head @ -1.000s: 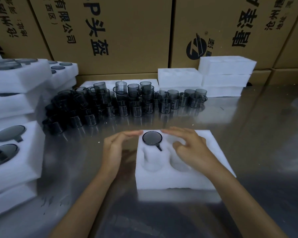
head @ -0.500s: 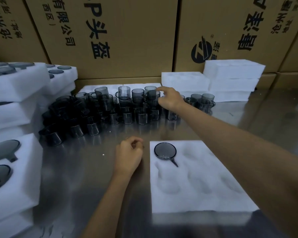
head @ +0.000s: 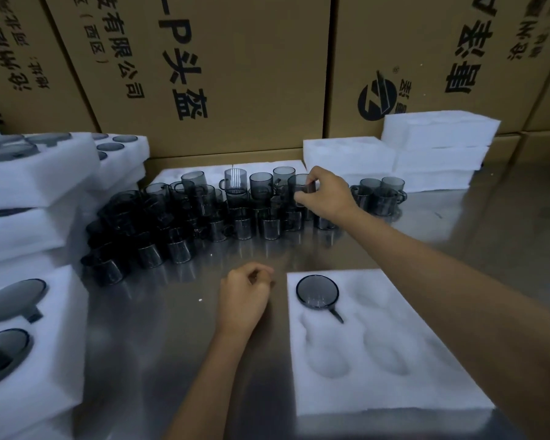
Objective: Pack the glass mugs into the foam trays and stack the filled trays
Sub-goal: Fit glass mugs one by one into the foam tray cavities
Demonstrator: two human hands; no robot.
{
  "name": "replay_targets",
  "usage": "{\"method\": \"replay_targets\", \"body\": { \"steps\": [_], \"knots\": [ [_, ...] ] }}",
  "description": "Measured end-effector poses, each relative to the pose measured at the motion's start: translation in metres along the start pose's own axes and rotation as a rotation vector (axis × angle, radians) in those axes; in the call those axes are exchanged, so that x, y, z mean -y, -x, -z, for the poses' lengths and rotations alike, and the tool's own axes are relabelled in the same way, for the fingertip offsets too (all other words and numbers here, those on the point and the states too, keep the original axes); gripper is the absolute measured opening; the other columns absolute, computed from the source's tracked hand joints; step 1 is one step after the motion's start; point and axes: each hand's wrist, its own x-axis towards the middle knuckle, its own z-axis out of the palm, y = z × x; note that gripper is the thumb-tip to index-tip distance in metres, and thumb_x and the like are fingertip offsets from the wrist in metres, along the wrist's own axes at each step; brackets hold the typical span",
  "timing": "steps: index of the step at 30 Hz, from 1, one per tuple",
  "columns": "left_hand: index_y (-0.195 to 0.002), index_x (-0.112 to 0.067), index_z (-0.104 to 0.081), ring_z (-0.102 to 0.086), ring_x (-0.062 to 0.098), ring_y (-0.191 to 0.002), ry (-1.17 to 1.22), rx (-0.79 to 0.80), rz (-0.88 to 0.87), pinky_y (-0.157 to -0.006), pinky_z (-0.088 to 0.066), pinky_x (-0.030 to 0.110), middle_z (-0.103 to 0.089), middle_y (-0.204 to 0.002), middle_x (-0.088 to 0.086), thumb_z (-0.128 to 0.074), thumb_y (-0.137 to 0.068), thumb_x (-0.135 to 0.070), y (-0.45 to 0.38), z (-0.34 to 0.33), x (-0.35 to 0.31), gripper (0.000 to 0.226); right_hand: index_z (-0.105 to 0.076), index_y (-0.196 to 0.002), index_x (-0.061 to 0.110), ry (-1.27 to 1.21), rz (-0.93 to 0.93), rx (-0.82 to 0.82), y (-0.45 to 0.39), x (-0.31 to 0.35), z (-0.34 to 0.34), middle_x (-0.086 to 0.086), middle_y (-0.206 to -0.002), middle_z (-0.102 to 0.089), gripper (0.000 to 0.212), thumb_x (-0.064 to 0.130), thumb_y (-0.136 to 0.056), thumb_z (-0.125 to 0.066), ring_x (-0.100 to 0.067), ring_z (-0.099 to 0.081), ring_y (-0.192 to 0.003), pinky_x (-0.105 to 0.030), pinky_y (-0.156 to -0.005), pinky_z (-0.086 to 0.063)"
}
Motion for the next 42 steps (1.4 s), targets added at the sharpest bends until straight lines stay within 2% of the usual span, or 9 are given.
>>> {"method": "replay_targets", "body": {
  "steps": [5,11,15,19,24,28,30,35,42],
  "knots": [
    [-0.079,-0.029,-0.072,-0.05,0.002,-0.041,0.172,-0.062,0.008,-0.043,-0.042,0.023,-0.071,-0.072,-0.007,-0.051,-0.091,-0.004,0.003,-0.001,-0.005,0.034,-0.047,-0.082,0.019,-0.074,0.143,-0.096,0.077,-0.006,0.047,0.002,-0.075,-0.056,0.036,0.033,-0.073,-0.079,-0.014,-0.048,-0.066,-0.032,-0.061,-0.04],
    [-0.095,-0.019,-0.072,-0.058,-0.002,-0.07,0.233,-0.178,-0.19,-0.064,-0.044,0.015,-0.072,-0.085,-0.009,-0.053,-0.092,0.001,0.022,0.011,-0.041,0.028,-0.049,-0.098,0.033,-0.209,0.227,-0.004,0.165,-0.006,0.082,0.015,-0.107,-0.062,0.043,0.028,-0.072,-0.082,-0.004,-0.06,-0.097,-0.021,-0.077,-0.044],
    [-0.12,-0.027,-0.061,-0.061,0.002,-0.108,0.225,0.186,-0.38,-0.09,-0.047,0.012,-0.067,-0.118,-0.009,-0.057,-0.092,0.007,0.042,0.022,-0.088,0.044,-0.042,-0.134,0.032,-0.371,0.228,0.15,0.194,-0.01,0.098,0.015,-0.126,-0.063,0.072,0.009,-0.079,-0.083,-0.003,-0.058,-0.119,-0.019,-0.097,-0.045],
    [-0.143,-0.035,-0.046,-0.048,-0.008,-0.127,0.105,0.597,-0.443,-0.09,-0.048,0.011,-0.053,-0.14,-0.018,-0.066,-0.09,-0.001,0.069,0.009,-0.112,0.066,-0.026,-0.149,0.028,-0.501,0.194,0.244,0.209,-0.017,0.111,0.01,-0.136,-0.059,0.083,0.007,-0.084,-0.073,-0.009,-0.058,-0.123,-0.027,-0.103,-0.046],
    [-0.141,-0.035,-0.051,-0.052,-0.015,-0.115,-0.021,0.38,-0.457,-0.102,-0.045,0.021,-0.062,-0.127,-0.02,-0.079,-0.082,-0.014,0.081,-0.016,-0.115,0.068,-0.021,-0.153,0.025,-0.584,0.084,0.192,0.215,-0.033,0.118,-0.001,-0.148,-0.047,0.082,-0.008,-0.09,-0.062,-0.009,-0.05,-0.134,-0.029,-0.111,-0.041],
    [-0.137,-0.029,-0.055,-0.053,-0.014,-0.106,-0.099,0.282,-0.514,-0.094,-0.046,0.015,-0.058,-0.123,-0.018,-0.084,-0.075,-0.013,0.082,-0.025,-0.111,0.07,-0.052,-0.138,0.017,-0.568,0.032,0.069,0.213,-0.041,0.118,-0.001,-0.13,-0.064,0.051,-0.008,-0.094,-0.058,-0.004,-0.061,-0.118,-0.015,-0.096,-0.047],
    [-0.135,-0.027,-0.058,-0.054,-0.007,-0.109,-0.132,0.281,-0.494,-0.095,-0.047,0.019,-0.057,-0.125,-0.018,-0.084,-0.075,-0.011,0.08,-0.025,-0.108,0.068,-0.061,-0.126,0.02,-0.525,0.05,0.073,0.214,-0.043,0.116,0.002,-0.123,-0.068,0.042,-0.007,-0.095,-0.056,-0.006,-0.064,-0.116,-0.014,-0.097,-0.046],
    [-0.139,-0.027,-0.055,-0.049,-0.018,-0.105,-0.188,0.323,-0.465,-0.085,-0.03,-0.007,-0.054,-0.124,-0.022,-0.082,-0.078,-0.016,0.073,-0.02,-0.098,0.068,-0.058,-0.134,0.022,-0.419,0.05,0.128,0.216,-0.043,0.111,0.007,-0.127,-0.066,0.043,0.0,-0.098,-0.054,-0.002,-0.062,-0.117,-0.019,-0.105,-0.044],
    [-0.153,-0.027,-0.032,-0.036,-0.01,-0.118,-0.313,0.432,-0.471,-0.095,-0.021,-0.001,-0.041,-0.137,-0.021,-0.067,-0.092,-0.029,0.076,-0.02,-0.091,0.07,-0.047,-0.146,0.035,-0.013,0.08,0.152,0.218,-0.049,0.109,0.011,-0.14,-0.052,0.048,0.017,-0.101,-0.05,-0.009,-0.039,-0.137,-0.035,-0.117,-0.03]
  ]
}}
